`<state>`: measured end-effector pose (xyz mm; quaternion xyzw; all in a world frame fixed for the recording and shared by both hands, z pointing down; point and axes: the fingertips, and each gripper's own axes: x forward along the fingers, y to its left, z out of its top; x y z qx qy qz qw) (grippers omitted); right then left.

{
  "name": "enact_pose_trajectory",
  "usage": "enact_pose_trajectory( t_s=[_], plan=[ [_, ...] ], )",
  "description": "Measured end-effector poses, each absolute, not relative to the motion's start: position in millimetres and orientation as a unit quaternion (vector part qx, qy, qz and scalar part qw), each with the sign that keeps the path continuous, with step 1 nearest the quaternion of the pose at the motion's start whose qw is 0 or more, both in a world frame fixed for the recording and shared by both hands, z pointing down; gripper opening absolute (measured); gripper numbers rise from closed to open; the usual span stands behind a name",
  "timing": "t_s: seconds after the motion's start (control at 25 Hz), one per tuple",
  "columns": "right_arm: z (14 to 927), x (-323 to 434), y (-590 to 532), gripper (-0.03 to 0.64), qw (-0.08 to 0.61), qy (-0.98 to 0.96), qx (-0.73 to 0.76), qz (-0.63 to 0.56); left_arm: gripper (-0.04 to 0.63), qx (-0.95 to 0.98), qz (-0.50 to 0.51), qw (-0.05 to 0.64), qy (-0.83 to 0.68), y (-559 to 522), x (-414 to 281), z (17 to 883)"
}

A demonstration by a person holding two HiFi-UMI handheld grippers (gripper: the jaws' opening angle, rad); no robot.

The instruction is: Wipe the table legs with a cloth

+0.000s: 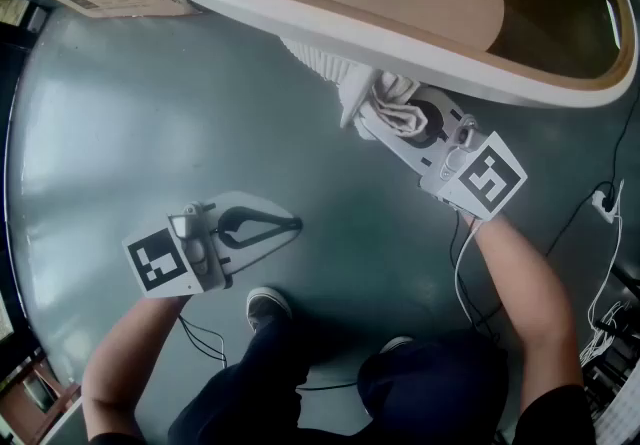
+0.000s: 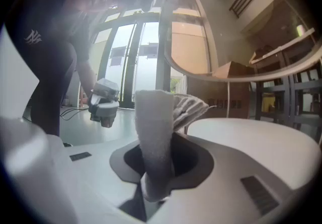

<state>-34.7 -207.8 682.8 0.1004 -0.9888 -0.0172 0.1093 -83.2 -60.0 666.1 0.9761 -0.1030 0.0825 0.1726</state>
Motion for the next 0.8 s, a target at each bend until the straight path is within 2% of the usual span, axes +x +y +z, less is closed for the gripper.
enact_pose_trajectory(
  t_s=[0.56,0.72,0.8],
  plan=[
    [845.4,-32.8,-210.1,0.075,0.290,-0.953,0.081,0.036,0.006,0.973,0.086,0.183,-0.114,-50.0,-87.6,672.8],
    [856.3,-25.0,-209.8,0.075,0.370,-0.924,0.081,0.053,0.006,0.975,0.084,0.169,-0.115,-45.5,-81.1,659.8],
    [824.9,-17.6,-213.2,0.075,0.351,-0.929,0.102,0.059,0.006,0.976,0.085,0.163,-0.114,-43.6,-77.2,652.9]
  ],
)
